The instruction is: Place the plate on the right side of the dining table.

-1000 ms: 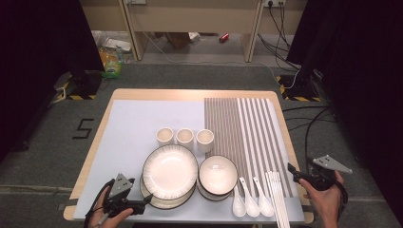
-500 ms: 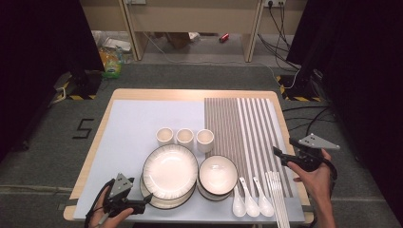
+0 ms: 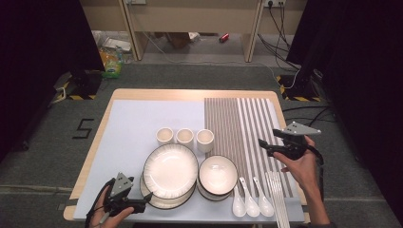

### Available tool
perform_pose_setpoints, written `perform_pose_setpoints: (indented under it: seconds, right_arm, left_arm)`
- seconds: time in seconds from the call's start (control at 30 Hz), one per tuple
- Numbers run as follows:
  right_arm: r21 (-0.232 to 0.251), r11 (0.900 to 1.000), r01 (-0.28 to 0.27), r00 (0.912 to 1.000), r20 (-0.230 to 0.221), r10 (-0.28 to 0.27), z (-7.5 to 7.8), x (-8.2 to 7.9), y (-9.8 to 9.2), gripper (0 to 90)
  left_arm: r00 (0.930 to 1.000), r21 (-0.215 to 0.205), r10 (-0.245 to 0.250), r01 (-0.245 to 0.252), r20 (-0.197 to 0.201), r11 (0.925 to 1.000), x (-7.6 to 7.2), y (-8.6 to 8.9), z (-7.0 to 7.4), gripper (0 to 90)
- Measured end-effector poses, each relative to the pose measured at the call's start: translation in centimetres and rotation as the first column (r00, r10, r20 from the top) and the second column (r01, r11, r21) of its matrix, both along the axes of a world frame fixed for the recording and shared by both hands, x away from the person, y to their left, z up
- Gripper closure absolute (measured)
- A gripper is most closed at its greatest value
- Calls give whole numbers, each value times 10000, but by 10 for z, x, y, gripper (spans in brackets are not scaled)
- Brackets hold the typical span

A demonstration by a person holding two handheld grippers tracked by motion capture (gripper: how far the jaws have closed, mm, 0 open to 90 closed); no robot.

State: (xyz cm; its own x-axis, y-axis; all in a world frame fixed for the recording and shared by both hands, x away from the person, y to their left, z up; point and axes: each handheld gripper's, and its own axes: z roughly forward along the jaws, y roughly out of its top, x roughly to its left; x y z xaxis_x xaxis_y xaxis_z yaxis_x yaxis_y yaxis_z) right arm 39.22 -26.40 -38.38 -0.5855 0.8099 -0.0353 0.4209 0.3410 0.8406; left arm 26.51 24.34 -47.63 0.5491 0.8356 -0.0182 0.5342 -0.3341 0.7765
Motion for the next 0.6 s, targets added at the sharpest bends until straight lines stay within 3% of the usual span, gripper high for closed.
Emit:
perform_pose_setpoints:
  seconds: [0.17, 0.4, 0.6]
  right_arm:
    - [463, 9974, -551, 9982, -209, 561, 4, 8, 17, 304]
    - [80, 9959, -901, 9956, -262, 902, 8, 19, 41, 319]
    - [165, 9905, -1362, 9896, -440, 1368, 10, 26, 58, 337]
  left_arm:
    - [10000, -20, -12, 12, -56, 10000, 1, 0, 0, 97]
    - [10000, -38, 11, -11, -36, 10000, 2, 0, 0, 93]
    - [10000, -45, 60, -60, 27, 10000, 4, -1, 1, 93]
